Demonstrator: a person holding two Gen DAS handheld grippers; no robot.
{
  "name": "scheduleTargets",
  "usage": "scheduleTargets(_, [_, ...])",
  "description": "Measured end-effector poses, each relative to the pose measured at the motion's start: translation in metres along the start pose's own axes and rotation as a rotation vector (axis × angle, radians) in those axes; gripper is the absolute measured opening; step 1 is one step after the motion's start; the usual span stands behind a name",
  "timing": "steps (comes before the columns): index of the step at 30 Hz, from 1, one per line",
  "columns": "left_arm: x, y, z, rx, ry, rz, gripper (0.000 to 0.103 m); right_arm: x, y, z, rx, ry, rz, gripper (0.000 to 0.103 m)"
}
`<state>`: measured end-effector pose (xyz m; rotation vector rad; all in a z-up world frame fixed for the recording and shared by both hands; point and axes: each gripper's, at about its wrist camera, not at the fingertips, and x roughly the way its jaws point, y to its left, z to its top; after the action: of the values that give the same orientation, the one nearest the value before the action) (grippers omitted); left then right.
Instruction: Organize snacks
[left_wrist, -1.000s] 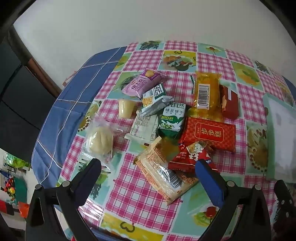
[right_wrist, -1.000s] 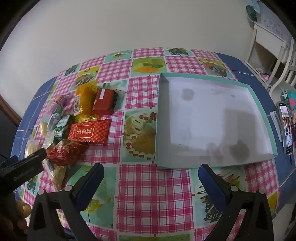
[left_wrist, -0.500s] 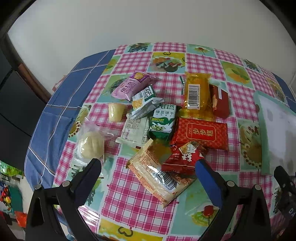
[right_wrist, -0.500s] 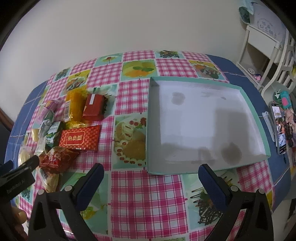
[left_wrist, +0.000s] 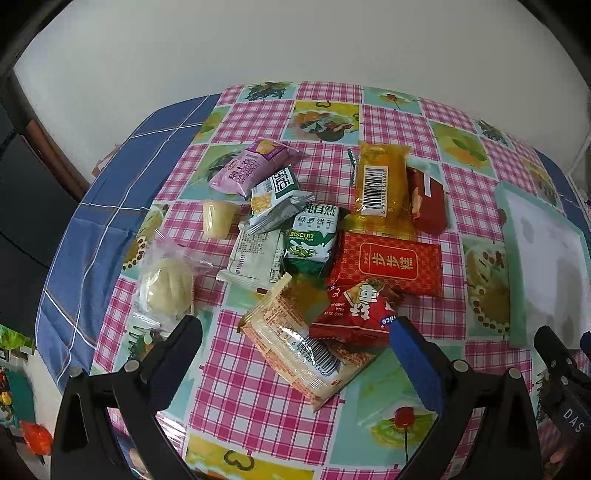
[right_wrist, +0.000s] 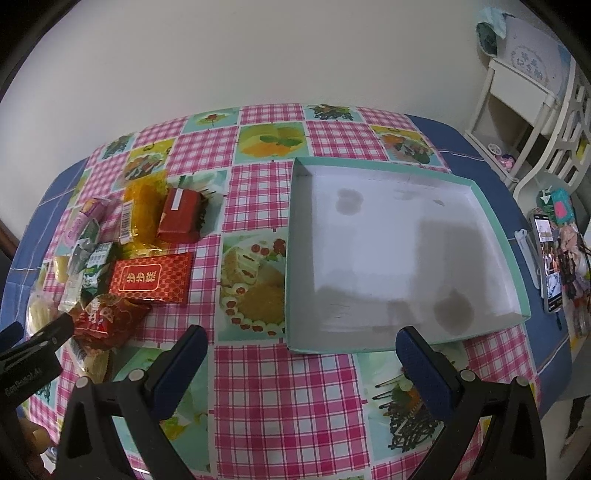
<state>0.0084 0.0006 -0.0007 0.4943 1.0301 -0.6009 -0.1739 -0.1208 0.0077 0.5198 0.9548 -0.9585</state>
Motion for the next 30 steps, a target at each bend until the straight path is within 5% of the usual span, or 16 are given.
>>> scheduleTargets(30, [0.0026,-0.0011,-0.001,0.017,0.009,0.007,0.101,-0.0016,0.002,-0.0002,-0.007,-0.004,0.011,0.103])
